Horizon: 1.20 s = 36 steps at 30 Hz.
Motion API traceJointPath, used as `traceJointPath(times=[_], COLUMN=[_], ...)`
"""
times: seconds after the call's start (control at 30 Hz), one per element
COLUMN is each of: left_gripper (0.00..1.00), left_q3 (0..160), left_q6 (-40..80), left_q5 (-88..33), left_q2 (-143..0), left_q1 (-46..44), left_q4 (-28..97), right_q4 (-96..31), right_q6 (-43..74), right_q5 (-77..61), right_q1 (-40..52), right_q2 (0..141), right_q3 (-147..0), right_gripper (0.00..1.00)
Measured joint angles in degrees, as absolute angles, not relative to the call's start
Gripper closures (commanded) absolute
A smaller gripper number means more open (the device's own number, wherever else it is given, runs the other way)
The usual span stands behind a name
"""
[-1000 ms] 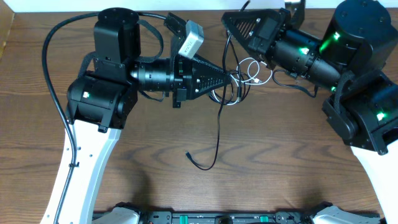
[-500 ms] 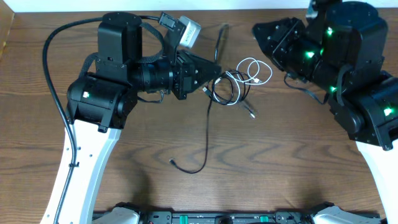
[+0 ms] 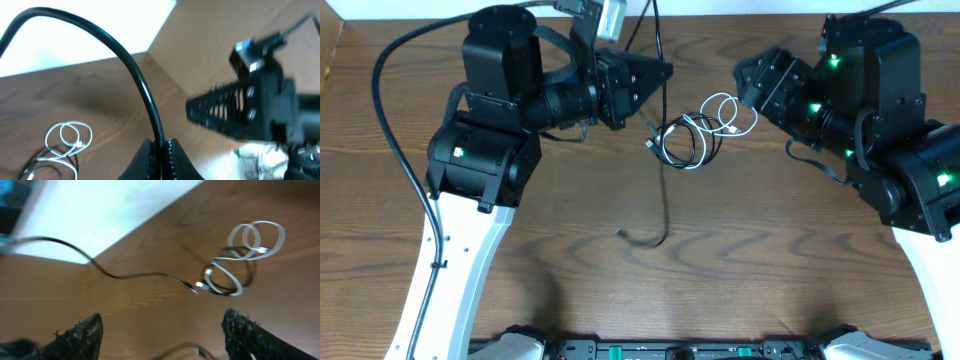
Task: Untangle cables
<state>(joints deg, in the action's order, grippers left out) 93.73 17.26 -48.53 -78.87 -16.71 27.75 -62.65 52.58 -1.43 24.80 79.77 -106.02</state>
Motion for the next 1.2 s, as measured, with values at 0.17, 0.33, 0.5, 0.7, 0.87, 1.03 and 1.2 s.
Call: traceJointPath(times=[0.17, 0.33, 0.5, 0.7, 0.87, 1.03, 1.2], left_gripper=[0.93, 0.93, 0.92, 0.93, 0.93, 0.92, 0.93], left_q3=[93.73, 93.73, 93.73, 93.73, 93.73, 93.73, 93.73], left_q6=[24.34, 33.08, 45.34, 57.39, 66.52, 72.79, 75.33], left_q5=[-45.10, -42.48, -40.80, -40.05, -39.88, -39.86, -39.68], left_q2=[-78.87, -78.87, -78.87, -78.87, -78.87, -78.87, -78.87], left_q1=[-16.71, -16.71, -16.71, -16.71, -16.71, -16.71, -16.71], left_q4=[23.83, 23.73, 23.73, 23.77, 24.03, 24.10, 24.12], right_q4=[-66.24, -67.42, -66.70, -61.93, -58.28, -57.67, -57.58], right_q6=[51.68, 48.60, 39.00, 24.99, 15.35, 12.27, 10.96], right_q5=[1.21, 1.26, -0.93, -8.69, -18.28, -21.58, -23.49], right_q1=[24.80, 24.91, 25.98, 28.21, 29.61, 30.00, 30.22], right_q2=[79.77, 79.77, 79.77, 79.88, 80.47, 81.73, 83.92], right_q3=[-106.02, -106.02, -106.02, -106.02, -106.02, -106.02, -106.02], right_gripper=[0.27, 0.29, 0.17, 0.04, 0.10, 0.46, 0.65])
